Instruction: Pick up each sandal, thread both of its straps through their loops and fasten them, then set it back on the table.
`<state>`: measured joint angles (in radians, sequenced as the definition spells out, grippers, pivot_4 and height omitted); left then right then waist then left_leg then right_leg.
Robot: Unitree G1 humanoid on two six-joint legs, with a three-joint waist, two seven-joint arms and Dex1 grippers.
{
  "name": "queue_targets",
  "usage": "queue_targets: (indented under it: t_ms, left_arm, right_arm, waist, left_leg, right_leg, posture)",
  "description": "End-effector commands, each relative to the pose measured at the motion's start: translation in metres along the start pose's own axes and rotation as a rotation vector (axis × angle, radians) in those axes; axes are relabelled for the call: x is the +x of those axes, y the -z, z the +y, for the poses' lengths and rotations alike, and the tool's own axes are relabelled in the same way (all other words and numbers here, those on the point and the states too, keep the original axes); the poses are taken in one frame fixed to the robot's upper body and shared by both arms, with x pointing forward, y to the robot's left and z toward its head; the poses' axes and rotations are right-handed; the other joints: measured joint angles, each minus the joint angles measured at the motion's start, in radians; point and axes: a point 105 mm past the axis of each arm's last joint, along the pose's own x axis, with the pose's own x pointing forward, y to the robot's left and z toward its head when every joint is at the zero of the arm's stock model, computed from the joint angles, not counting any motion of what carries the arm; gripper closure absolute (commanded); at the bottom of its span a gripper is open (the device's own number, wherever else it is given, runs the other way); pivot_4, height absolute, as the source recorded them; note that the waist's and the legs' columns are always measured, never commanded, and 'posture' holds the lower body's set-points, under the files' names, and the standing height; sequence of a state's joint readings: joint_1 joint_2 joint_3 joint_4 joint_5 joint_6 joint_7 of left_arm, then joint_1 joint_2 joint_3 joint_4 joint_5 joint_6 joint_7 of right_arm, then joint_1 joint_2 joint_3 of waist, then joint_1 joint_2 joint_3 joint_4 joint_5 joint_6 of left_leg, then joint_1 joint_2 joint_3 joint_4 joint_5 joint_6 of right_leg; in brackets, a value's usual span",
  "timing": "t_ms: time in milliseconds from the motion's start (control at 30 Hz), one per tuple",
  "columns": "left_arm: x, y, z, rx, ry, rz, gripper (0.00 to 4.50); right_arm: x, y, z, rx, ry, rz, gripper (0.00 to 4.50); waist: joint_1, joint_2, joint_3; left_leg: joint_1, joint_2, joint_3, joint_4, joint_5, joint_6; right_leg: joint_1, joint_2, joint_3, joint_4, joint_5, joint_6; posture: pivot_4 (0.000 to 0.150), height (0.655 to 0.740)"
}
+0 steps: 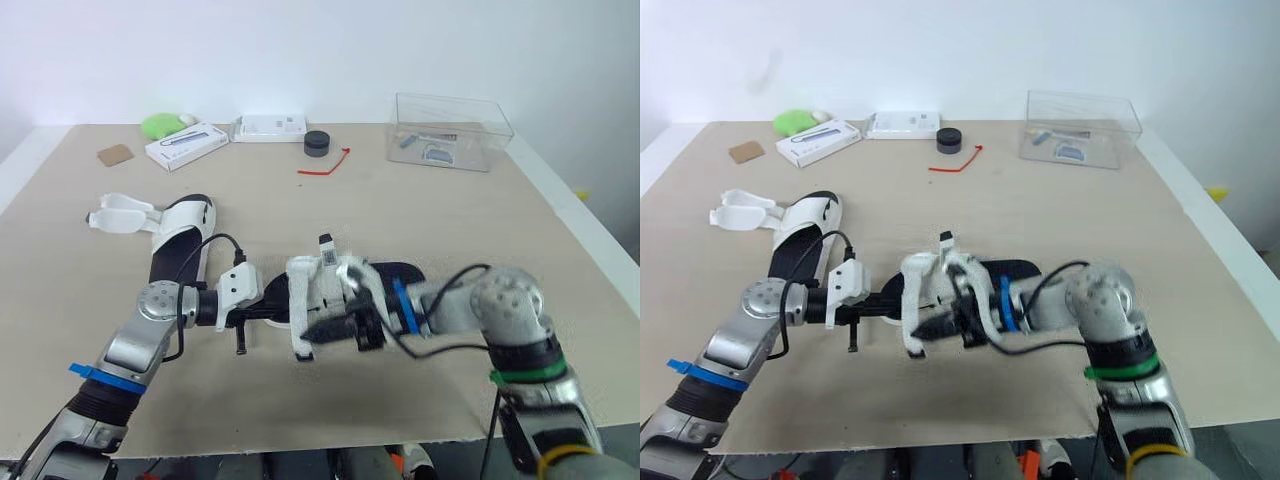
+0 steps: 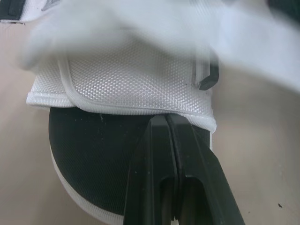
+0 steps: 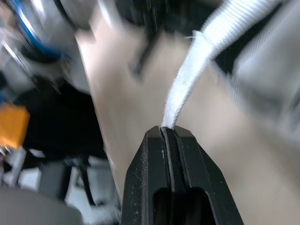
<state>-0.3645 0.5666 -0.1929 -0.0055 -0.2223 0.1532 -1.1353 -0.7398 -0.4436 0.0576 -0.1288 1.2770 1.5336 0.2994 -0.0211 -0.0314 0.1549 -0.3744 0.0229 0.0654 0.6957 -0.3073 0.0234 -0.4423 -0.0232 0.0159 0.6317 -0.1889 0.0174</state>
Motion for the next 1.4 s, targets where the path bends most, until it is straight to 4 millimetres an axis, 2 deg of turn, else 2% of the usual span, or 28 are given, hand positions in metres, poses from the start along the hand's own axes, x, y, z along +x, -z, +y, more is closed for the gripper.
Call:
queue_targets:
  t_ms: [33, 133, 267, 467, 867, 1000, 1400]
  left_arm:
    - [0.005, 0.004, -0.006, -0.008, 0.030, 0.012, 4.50]
    - [0.006, 0.003, -0.006, -0.005, 0.028, 0.010, 4.50]
    - [0.006, 0.003, -0.006, -0.004, 0.027, 0.008, 4.50]
    - [0.005, 0.005, -0.008, -0.007, 0.024, 0.012, 4.50]
    - [0.005, 0.006, -0.011, -0.007, 0.025, 0.013, 4.50]
    - [0.005, 0.006, -0.011, -0.008, 0.022, 0.015, 4.50]
    - [0.003, 0.006, -0.011, 0.001, 0.025, 0.024, 4.50]
  right_arm:
    - [-0.015, -0.040, -0.001, 0.023, -0.001, -0.092, 4.43]
    - [-0.017, -0.048, -0.008, 0.053, 0.029, -0.071, 4.43]
    - [-0.017, -0.041, -0.016, 0.095, 0.051, -0.007, 4.43]
    - [-0.014, -0.031, -0.017, 0.136, 0.016, 0.051, 4.43]
    - [-0.012, -0.028, -0.040, 0.192, 0.129, 0.067, 4.43]
    - [-0.014, -0.041, -0.031, 0.217, 0.052, 0.027, 4.43]
    - [-0.013, -0.041, -0.021, 0.218, -0.004, 0.036, 4.43]
  waist:
    - [0.000, 0.000, 0.000]
    - [0.001, 0.000, 0.000]
    - [0.001, 0.000, 0.000]
    - [0.001, 0.000, 0.000]
    - [0.001, 0.000, 0.000]
    - [0.000, 0.000, 0.000]
    - [0.000, 0.000, 0.000]
  left_leg:
    - [0.000, 0.000, 0.000, 0.000, 0.000, 0.000]
    - [0.000, 0.000, -0.001, 0.000, 0.000, 0.000]
    - [-0.002, 0.000, -0.002, -0.001, -0.001, 0.002]
    - [-0.002, -0.001, -0.002, -0.001, -0.001, 0.002]
    - [-0.002, -0.001, -0.002, -0.001, -0.001, 0.002]
    - [-0.002, -0.001, -0.001, -0.001, -0.001, 0.002]
    - [-0.002, -0.001, -0.002, -0.001, -0.001, 0.002]
  right_leg:
    - [0.000, 0.000, 0.000, 0.000, 0.000, 0.000]
    - [0.000, 0.000, -0.001, 0.000, 0.000, 0.000]
    - [0.000, -0.002, 0.000, -0.001, 0.000, 0.000]
    - [0.000, -0.003, -0.001, -0.001, 0.000, 0.001]
    - [0.000, -0.003, 0.000, -0.001, 0.000, 0.001]
    - [0.000, -0.003, -0.001, -0.001, 0.000, 0.001]
    - [0.000, -0.003, -0.001, -0.001, 0.000, 0.001]
  posture:
    - [0.150, 0.7400]
    - [0.150, 0.7400]
    - [0.150, 0.7400]
    - [0.150, 0.7400]
    - [0.150, 0.7400]
    - [0.150, 0.7400]
    - [0.150, 0.7400]
